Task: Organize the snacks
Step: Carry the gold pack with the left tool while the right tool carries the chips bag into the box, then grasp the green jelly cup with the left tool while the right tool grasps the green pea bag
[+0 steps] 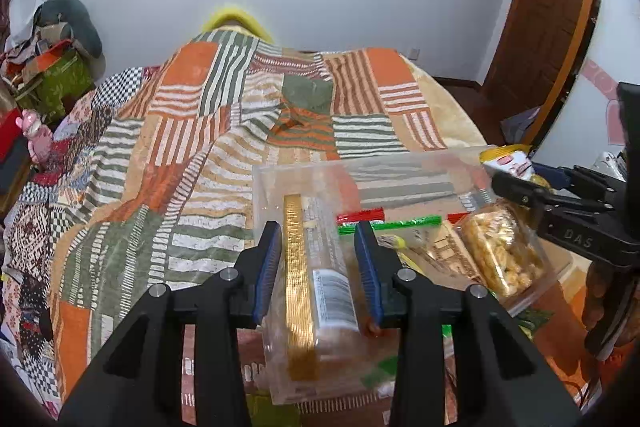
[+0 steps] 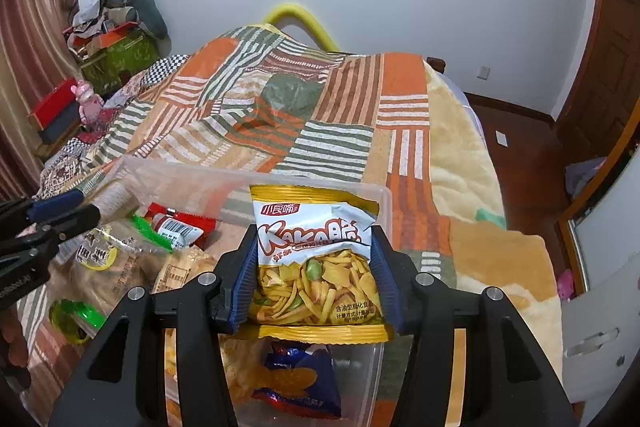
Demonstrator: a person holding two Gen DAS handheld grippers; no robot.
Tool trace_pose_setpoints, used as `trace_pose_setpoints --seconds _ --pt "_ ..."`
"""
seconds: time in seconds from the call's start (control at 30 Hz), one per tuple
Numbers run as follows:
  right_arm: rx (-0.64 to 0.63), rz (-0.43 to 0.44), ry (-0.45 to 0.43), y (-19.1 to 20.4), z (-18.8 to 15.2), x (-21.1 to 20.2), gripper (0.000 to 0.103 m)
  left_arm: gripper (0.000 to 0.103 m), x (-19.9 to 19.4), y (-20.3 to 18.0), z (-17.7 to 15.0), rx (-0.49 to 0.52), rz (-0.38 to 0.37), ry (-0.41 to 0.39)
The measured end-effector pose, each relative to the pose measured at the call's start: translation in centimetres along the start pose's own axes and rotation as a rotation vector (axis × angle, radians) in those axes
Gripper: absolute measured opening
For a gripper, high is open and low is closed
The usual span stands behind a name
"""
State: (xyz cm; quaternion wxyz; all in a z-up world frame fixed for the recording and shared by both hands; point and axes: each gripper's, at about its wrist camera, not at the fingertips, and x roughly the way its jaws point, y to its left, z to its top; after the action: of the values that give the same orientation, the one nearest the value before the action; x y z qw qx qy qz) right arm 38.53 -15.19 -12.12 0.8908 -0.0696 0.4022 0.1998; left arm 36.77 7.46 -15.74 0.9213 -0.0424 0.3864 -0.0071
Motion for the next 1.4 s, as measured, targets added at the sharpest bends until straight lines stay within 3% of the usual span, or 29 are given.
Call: trace_pose_setpoints --seconds 0.17,0.47,0.8,1.0,1.1,1.27,1.4 --pt "0.004 0.014 -0.021 -0.3 -0.2 -1.5 0.053 0.042 -2.0 -0.7 0.0 0.032 0.005 -0.028" --pt "-0.025 0.031 -0.083 0.1 -1.3 -5.7 0.056 0.060 -6.3 0.0 -1.2 0.011 -0.005 -0.067" --pt "-0.048 0.051 -0.079 0.7 -4.5 -7.8 0.059 0.070 -8.3 2.8 -5.3 0.011 0.056 -0.015" --pt "-0.051 0.043 -0.022 0.6 -6.9 -6.9 0.059 0.070 -6.6 4.1 -8.6 -0.020 0.055 0.072" --pt "-0.041 0.045 0.015 0.5 -7.8 -6.0 0.059 0.070 -5.8 4.3 -10.3 -0.033 0.020 0.109" --pt "-0.001 0.081 0.073 0.0 -8.7 -4.1 0.059 0.070 -4.5 3.6 -11.7 -0.012 0.017 0.138" --pt "0.026 0.114 0.106 0.0 -8.7 -2.6 0.059 0.059 -3.4 3.2 -12.1 0.005 0.016 0.145"
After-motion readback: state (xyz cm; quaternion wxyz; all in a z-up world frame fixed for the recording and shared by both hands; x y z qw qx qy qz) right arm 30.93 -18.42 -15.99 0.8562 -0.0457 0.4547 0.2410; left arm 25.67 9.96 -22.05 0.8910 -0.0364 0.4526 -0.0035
